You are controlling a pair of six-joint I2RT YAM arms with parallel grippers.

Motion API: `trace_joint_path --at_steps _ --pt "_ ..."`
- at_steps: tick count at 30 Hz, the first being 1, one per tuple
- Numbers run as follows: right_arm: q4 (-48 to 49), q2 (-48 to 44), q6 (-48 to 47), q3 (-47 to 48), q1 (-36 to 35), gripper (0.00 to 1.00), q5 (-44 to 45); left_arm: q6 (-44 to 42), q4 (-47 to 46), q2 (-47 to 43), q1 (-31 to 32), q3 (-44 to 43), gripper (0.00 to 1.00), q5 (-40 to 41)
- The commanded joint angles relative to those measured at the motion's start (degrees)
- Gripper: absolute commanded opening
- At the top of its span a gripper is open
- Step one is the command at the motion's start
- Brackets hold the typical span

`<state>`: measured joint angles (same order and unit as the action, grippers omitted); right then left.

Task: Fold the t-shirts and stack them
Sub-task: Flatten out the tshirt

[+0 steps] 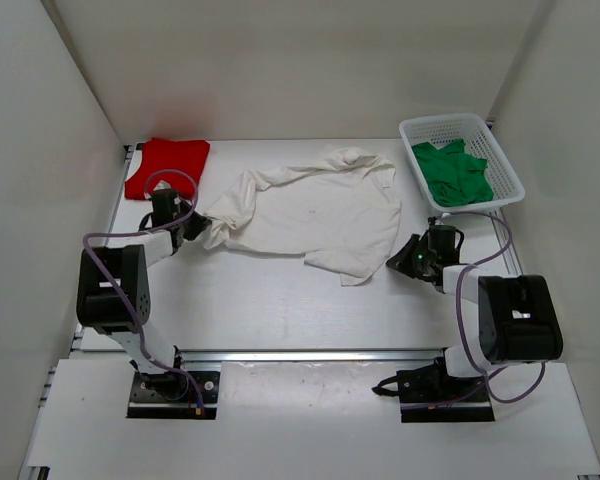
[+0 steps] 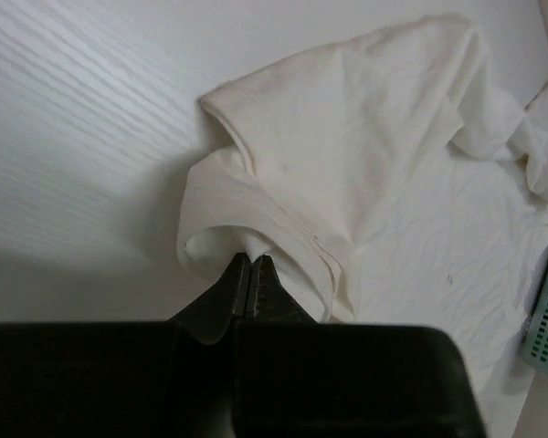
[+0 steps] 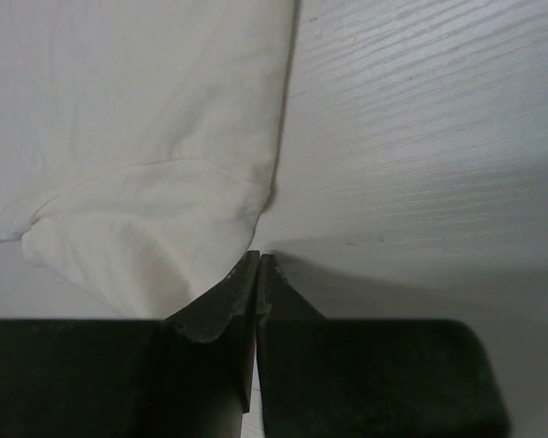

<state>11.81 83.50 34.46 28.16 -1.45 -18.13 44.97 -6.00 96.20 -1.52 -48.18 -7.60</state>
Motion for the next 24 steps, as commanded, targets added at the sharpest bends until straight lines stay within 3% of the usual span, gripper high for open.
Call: trace_joint_path --at_steps 1,2,3,5,6,8,11,14,18,20,24 --pt "0.49 -4.56 -0.88 1.55 0.14 0.0 2.92 -2.69 1.87 -5.14 -2.18 -2.09 0.03 4.25" --pt "0.06 -4.93 -1.49 1.54 -0.39 0.01 4.23 -3.22 3.09 -4.8 -2.35 -2.87 0.1 4.86" --pt "-0.56 -5.02 -1.85 1.63 -1.09 0.05 3.9 -3.74 3.97 -4.45 -2.09 -4.1 0.23 5.13" --pt "-0.39 -2.92 -1.68 1.81 -1.18 0.31 1.45 -3.75 6.0 -0.95 -2.35 -5.78 0.35 1.9" --pt "-0.3 -2.21 -1.67 1.9 -1.53 0.36 0.3 -2.27 6.0 -0.58 -3.22 -5.26 0.4 0.58" --pt "-0.39 0.33 -2.11 2.33 -2.23 0.39 0.03 0.72 3.12 -0.49 -3.84 -1.76 0.45 -2.24" --pt "-0.65 1.65 -1.5 2.95 -3.38 0.39 0.46 1.26 2.83 -4.16 -2.97 2.03 0.47 0.03" --pt "-0.03 4.99 -1.67 5.75 -4.44 0.36 0.47 -0.4 3.36 -7.6 -1.29 4.06 0.55 3.27" --pt "-0.56 7.29 -1.59 9.28 -3.64 0.02 -0.86 -1.47 7.91 -10.23 -0.76 6.17 0.52 6.53" --pt "-0.39 4.05 -1.5 8.76 -4.26 0.0 1.51 -0.85 7.5 -14.69 -0.59 11.41 0.42 10.38" --pt "-1.35 3.68 -2.46 9.27 -3.03 0.0 1.52 0.03 6.88 -25.25 -0.59 19.25 0.44 17.08"
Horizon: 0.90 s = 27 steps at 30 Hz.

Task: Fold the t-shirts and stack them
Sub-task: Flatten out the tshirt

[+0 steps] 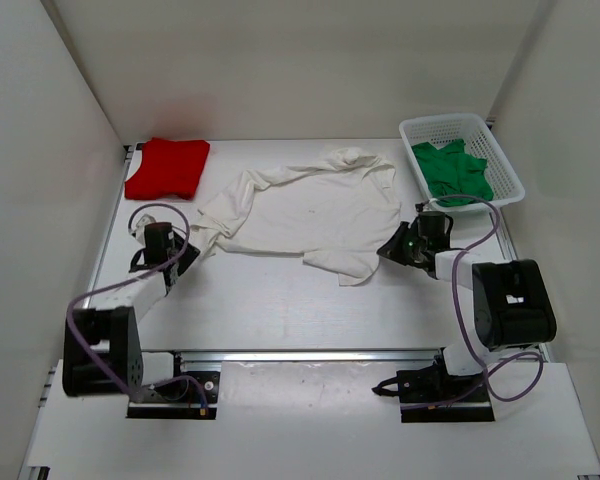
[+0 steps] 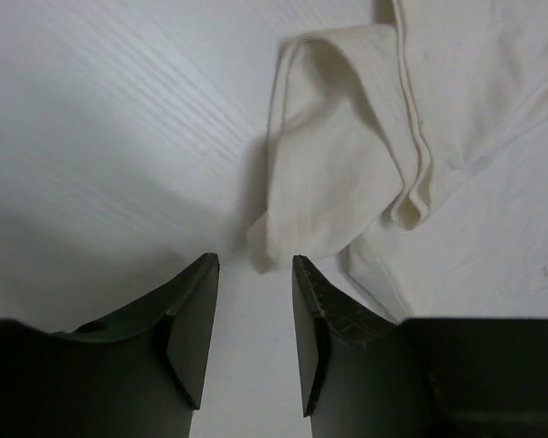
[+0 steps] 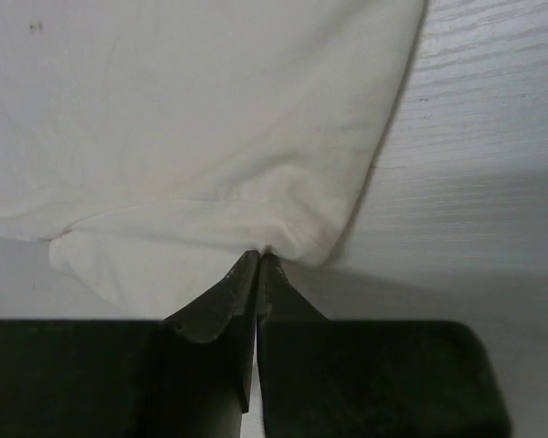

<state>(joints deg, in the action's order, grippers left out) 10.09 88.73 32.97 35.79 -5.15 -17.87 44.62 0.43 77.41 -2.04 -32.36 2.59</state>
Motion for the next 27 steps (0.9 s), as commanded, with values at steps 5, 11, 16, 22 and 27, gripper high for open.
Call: trace_joint_path --at_steps 5,11,16,22,27 --pt "0.29 -2.24 -0.89 1.21 0.84 0.0 0.29 -4.79 0.54 -7.45 7.39 3.53 0.65 11.28" --pt "0.99 -1.63 -0.8 0.16 0.84 0.29 -0.06 -4.54 -1.66 5.3 3.98 -2.8 0.39 3.83" --pt "1.34 -0.58 -0.72 1.38 1.28 0.32 -0.41 -4.98 -1.04 5.91 5.2 -7.88 0.15 6.46" --pt "2.04 3.73 0.86 3.41 1.02 0.31 -2.7 -6.91 1.24 11.0 3.54 -13.08 0.0 6.39" --pt "2.13 3.47 1.13 3.85 1.36 0.0 -2.26 -5.6 1.33 13.39 -0.41 -14.22 0.0 -0.19"
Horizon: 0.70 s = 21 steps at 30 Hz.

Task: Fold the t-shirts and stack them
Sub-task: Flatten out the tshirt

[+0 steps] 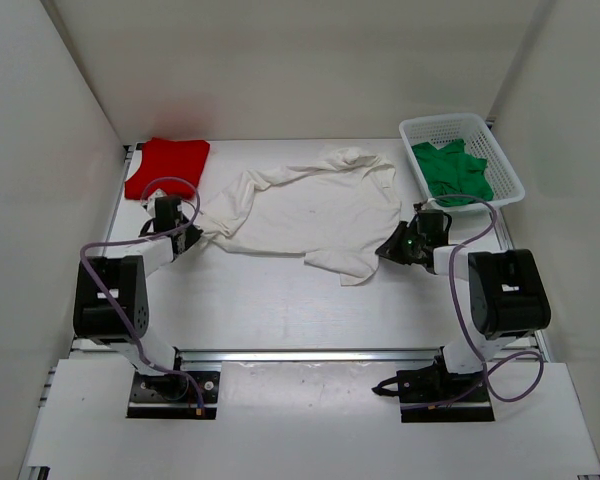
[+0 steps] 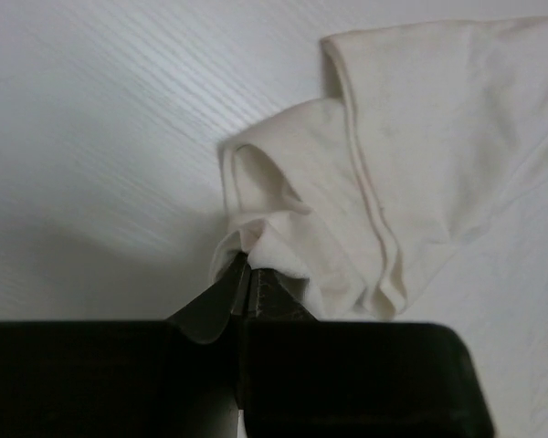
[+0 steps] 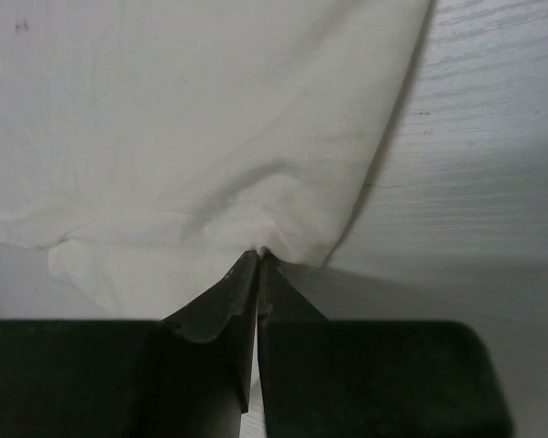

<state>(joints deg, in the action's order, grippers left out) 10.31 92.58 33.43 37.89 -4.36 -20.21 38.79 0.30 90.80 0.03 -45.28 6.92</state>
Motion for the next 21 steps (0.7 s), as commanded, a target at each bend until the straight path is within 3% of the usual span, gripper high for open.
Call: trace_joint_path --at_steps 1,3,8,14,16,19,21 --pt "2.09 -1.16 0.41 1.31 0.76 0.0 0.08 0.24 1.55 -1.14 -1.8 -1.74 0.0 -6.02" --pt "1.65 -3.26 0.15 1.14 1.02 0.0 0.69 0.77 3.64 -3.43 -1.62 -3.05 0.0 -8.83" --pt "-0.99 -12.84 -0.29 -1.85 2.51 0.0 1.57 0.25 11.74 -10.8 -4.34 -8.07 0.0 -25.78" --pt "-10.29 -21.9 -4.33 -2.47 3.48 0.0 6.92 -1.95 19.73 -18.11 -7.33 -7.81 0.0 -32.57" --pt "-12.23 -23.58 -4.42 -3.61 3.83 0.0 7.9 -4.32 21.84 -18.21 -7.76 -8.25 0.0 -31.54" --pt "-11.1 -21.74 -3.99 -2.74 7.69 0.0 6.5 -8.19 23.87 -13.22 -9.96 -8.95 0.0 -23.63" --pt "-9.35 -16.58 -3.46 -0.99 9.37 0.0 3.16 -7.42 21.78 -6.82 -12.5 -9.39 0.0 -25.87"
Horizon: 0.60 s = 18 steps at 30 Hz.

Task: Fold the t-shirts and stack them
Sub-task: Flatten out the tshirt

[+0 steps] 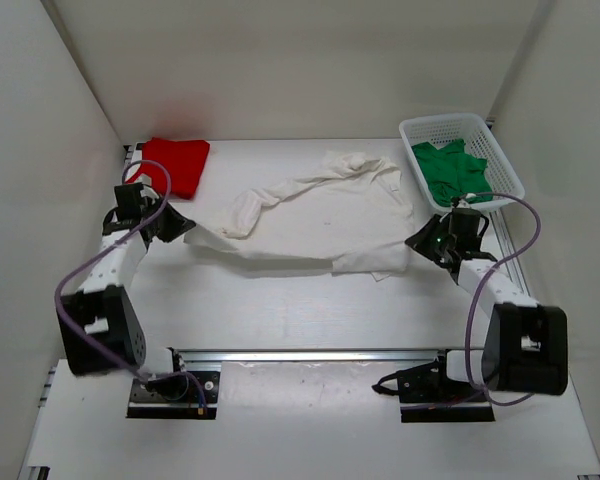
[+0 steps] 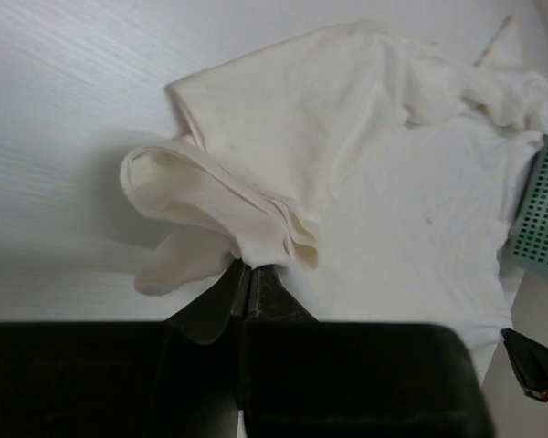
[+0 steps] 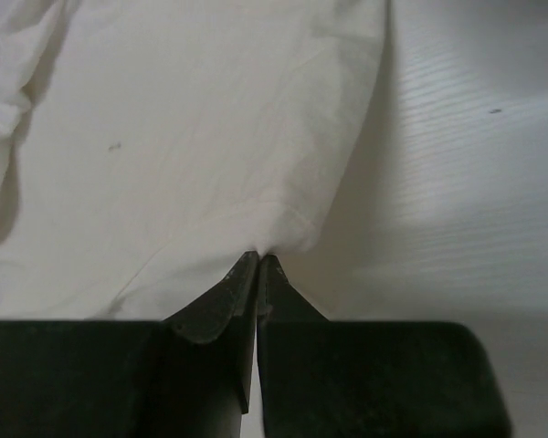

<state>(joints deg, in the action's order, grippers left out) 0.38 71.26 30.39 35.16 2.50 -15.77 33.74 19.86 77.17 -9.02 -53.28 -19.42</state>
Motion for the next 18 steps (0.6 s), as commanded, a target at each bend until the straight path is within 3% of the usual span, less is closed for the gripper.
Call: trace_joint_path --at_steps 1,4,8,9,11,12,15,18 --pt "0.67 7.54 -0.6 3.58 2.42 0.0 -1.54 -1.75 1.25 10.95 -3.9 -1.74 0.01 -3.13" --pt "1.38 12.39 -0.07 6.05 1.02 0.0 -1.02 -0.6 0.53 20.27 -3.55 -6.29 0.13 -4.84" --pt "2.96 15.13 0.81 8.61 -0.13 0.02 -1.54 -0.87 1.33 24.95 -1.62 -13.25 0.16 -1.15" --pt "2.09 15.39 0.9 8.79 -0.74 0.04 -1.11 0.09 0.98 25.48 -1.27 -14.47 0.22 -0.89" --pt "1.38 14.78 0.46 8.7 -1.62 0.19 0.29 0.89 0.62 25.76 -0.92 -15.1 0.3 -1.59" --pt "2.07 14.17 0.72 8.35 -2.06 0.27 0.56 1.33 -1.03 25.32 -0.92 -13.88 0.35 -2.11" --pt "3.12 10.13 1.51 4.67 -1.45 0.34 -0.14 2.3 -4.02 18.92 -1.44 -7.82 0.49 0.43" --pt "3.4 4.16 1.69 1.77 -1.97 0.34 0.82 4.05 -7.63 8.13 -1.89 3.31 0.48 5.34"
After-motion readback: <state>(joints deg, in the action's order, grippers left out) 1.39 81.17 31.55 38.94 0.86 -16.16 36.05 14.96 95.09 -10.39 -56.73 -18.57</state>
